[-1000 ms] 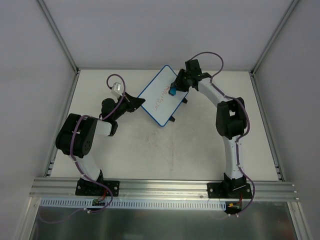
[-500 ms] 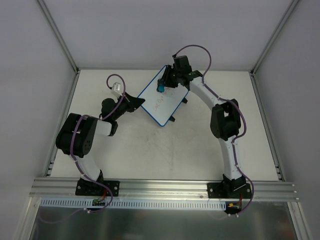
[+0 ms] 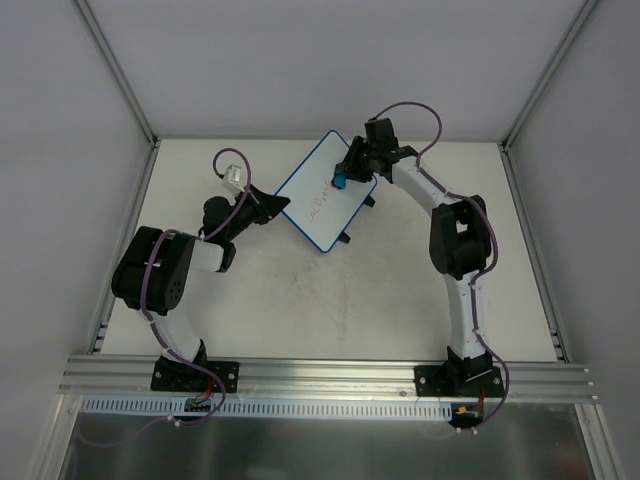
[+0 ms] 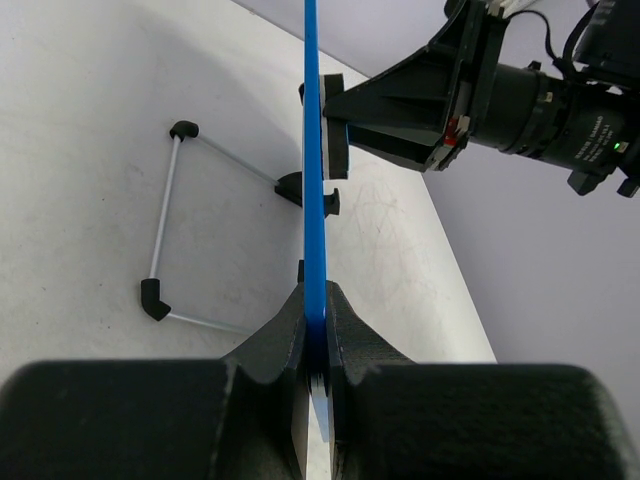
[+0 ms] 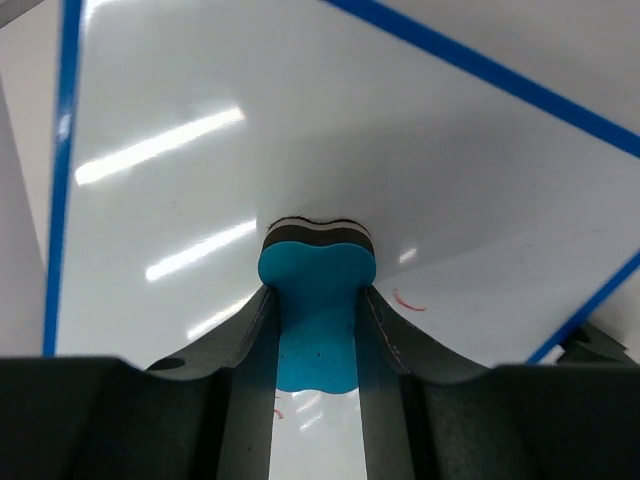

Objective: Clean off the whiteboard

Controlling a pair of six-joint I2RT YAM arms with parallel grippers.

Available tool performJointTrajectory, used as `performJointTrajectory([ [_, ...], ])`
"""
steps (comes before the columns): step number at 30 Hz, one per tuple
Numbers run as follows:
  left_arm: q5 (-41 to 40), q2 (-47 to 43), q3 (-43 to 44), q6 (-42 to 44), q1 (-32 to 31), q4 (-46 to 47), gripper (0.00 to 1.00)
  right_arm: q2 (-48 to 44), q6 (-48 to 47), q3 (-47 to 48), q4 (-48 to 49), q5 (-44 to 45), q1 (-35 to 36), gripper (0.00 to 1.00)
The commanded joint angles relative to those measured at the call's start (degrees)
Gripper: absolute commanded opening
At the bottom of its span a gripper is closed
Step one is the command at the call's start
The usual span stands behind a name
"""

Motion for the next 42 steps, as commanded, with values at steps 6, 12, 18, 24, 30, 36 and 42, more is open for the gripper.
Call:
performJointTrajectory([
  [6, 3.62, 0.08, 0.53, 5.01, -0.80, 2.79, 0.00, -0.65, 1.32, -7.73, -6.54, 12.87, -0.78, 0.00],
  [12, 3.62, 0.00, 0.44, 5.01, -0.80, 2.97, 0.00, -1.09, 1.94, -8.17, -8.21, 14.54, -1.31, 0.00],
  [18, 3.71, 0.17, 0.53, 4.92, -0.80, 2.97, 0.00, -1.00, 1.85, -7.12, -7.95, 12.00, -1.14, 0.00],
  [24, 3.97, 0.52, 0.88, 4.66, -0.89, 3.23, 0.00, -0.47, -0.16, -5.18, -3.21, 4.53, 0.79, 0.00],
  [30, 3.88, 0.35, 0.80, 4.83, -0.89, 3.06, 0.00, -0.38, -5.17, -0.79, -2.32, 2.33, 4.12, 0.00],
  [36, 3.71, 0.17, 0.45, 4.92, -0.98, 3.06, 0.00, -0.47, -11.41, 2.55, -2.41, 1.18, 7.12, 0.00],
  [42, 3.71, 0.08, 0.62, 5.10, -1.15, 2.97, 0.00, -0.21, -14.50, 3.52, -2.41, 1.27, 9.23, 0.00],
])
